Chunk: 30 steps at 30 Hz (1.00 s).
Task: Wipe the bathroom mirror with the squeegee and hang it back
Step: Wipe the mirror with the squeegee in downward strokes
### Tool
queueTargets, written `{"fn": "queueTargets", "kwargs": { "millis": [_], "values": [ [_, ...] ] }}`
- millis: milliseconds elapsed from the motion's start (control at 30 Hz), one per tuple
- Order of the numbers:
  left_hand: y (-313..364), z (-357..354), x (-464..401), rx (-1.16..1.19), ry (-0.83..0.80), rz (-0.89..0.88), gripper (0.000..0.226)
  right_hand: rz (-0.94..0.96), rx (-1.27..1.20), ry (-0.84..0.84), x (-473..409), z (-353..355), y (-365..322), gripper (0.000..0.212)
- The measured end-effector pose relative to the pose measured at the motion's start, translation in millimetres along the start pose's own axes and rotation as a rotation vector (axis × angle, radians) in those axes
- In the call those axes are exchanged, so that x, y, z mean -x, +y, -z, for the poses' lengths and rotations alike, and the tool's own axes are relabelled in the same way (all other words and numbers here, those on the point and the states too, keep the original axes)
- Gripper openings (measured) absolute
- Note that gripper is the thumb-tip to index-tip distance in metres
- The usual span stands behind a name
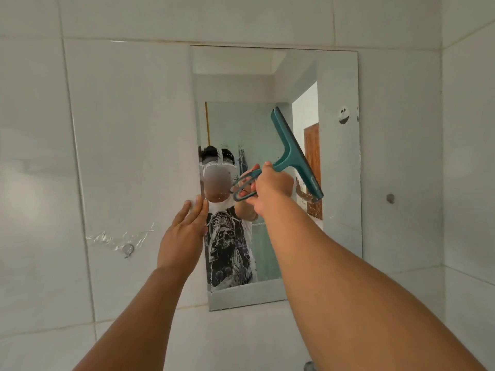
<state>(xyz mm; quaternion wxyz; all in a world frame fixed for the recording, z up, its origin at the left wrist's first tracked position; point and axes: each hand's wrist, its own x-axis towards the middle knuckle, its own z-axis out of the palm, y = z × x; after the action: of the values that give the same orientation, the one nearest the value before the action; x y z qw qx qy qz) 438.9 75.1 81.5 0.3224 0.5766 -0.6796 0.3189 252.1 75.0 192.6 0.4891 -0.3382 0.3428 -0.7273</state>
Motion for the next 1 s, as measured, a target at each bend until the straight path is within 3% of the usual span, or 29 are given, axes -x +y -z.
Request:
{"fn": "queueTargets", "kwargs": {
  "millis": [200,600,1000],
  "values": [
    [2,1,2,0.030,0.051,0.006,0.058,-0.153,-0.217,-0.102,8,-25,7,0.042],
    [-3,-6,4,0.097,0.033,-0.001,0.057,-0.246,-0.280,-0.304,41,-52,24,0.046],
    [0,-7,10,0.150,0.028,0.022,0.039,-0.162,0.002,-0.330,44,-49,46,0.041]
  ]
}}
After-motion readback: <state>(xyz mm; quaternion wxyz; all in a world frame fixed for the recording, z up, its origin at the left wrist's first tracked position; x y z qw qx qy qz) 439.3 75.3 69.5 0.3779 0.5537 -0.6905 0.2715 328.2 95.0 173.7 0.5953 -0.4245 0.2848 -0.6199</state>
